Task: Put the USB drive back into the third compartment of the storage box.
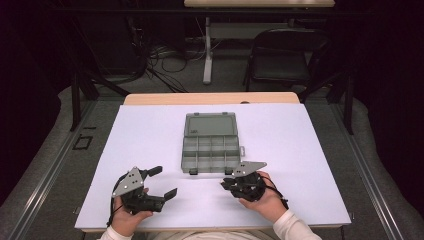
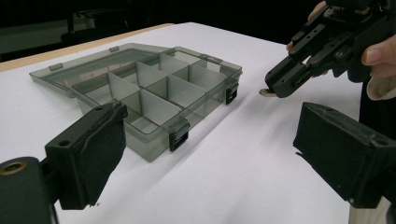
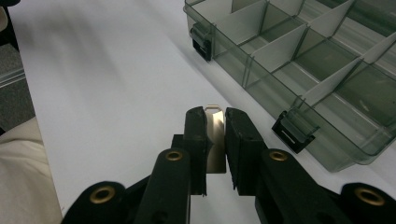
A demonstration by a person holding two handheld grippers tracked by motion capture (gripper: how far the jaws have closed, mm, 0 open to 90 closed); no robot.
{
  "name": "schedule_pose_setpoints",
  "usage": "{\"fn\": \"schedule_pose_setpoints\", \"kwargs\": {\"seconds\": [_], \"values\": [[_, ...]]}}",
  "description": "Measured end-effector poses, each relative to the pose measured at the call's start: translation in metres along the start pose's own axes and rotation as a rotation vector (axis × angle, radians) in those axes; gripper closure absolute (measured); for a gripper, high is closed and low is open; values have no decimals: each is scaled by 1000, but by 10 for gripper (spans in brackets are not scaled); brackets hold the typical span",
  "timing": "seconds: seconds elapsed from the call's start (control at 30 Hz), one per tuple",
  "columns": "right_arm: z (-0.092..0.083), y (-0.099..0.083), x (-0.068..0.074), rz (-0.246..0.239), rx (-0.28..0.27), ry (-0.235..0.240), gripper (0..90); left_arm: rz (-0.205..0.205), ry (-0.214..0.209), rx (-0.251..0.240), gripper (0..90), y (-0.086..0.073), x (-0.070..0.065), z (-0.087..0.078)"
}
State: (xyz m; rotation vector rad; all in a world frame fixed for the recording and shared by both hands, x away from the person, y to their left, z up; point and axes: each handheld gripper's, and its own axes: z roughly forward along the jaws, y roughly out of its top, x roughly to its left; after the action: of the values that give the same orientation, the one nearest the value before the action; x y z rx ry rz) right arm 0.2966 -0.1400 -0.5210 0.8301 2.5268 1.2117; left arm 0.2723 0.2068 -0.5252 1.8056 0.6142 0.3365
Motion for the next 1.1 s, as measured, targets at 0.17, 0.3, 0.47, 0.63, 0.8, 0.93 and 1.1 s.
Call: {"fn": "schedule_pose_setpoints", "kwargs": {"seconds": [0.17,0.3,0.47,0.63,0.8,0.93,1.1], "values": [[-2,2,-2,5,1,-5,793,-3,9,-2,88,0,0,0],[-6,6,-5,0,-2,-13,793,-3,5,-6,88,0,0,1],[-9,12,-8,4,-2,-16,793,-2,13,-3,88,0,0,0],[-12,21,-11,-11,-3,-25,793,-3,12,-4,88,0,0,0],[-15,30,-15,-26,-5,-33,793,-3,11,-4,88,0,0,0],[-16,36,-17,-35,3,-44,793,-1,9,-1,88,0,0,0],[-16,44,-22,-42,12,-53,793,-2,12,-4,88,0,0,0]]}}
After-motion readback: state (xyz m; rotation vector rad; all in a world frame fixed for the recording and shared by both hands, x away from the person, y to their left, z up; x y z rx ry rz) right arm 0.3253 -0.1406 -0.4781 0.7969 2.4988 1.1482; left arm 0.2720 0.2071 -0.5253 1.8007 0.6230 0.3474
